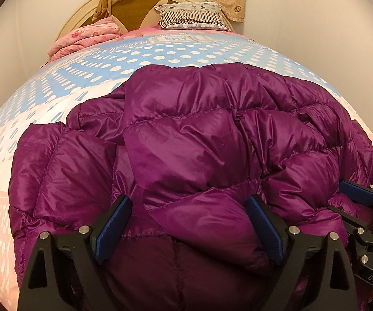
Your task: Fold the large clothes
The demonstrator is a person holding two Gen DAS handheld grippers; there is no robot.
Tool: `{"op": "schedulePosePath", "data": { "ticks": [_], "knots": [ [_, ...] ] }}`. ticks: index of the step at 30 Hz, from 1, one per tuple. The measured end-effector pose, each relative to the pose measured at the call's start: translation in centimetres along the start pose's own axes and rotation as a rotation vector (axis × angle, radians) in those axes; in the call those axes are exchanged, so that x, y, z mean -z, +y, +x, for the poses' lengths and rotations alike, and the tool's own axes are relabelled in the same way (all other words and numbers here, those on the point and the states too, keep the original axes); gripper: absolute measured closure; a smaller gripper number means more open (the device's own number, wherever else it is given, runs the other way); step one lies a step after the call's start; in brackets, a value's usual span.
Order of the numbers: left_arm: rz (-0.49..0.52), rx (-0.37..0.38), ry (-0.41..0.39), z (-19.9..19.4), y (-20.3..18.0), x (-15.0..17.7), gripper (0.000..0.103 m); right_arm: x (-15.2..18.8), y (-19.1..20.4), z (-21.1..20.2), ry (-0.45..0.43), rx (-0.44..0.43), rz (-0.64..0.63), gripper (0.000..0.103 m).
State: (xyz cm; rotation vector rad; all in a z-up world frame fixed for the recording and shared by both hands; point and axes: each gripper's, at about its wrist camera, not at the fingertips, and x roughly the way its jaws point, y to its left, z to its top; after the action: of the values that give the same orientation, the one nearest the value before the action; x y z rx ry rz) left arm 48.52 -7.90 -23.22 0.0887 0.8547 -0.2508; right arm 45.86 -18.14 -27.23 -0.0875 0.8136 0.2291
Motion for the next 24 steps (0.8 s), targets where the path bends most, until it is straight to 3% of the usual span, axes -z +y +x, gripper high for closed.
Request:
{"op": "schedulePosePath", "data": {
  "ticks": [20,24],
  "knots": [
    [-0.005,0.003,0.03,-0.1,0.2,-0.8,0.009,-0.1,1.0,0.4,0.01,0.057,-0.029,0.053],
    [-0.03,-0.005,0.031,-1.7,0.4,-1.1,0.009,-0.9,1.1,-0.2,0.022,0.067,-0.041,0.049]
  ]
}}
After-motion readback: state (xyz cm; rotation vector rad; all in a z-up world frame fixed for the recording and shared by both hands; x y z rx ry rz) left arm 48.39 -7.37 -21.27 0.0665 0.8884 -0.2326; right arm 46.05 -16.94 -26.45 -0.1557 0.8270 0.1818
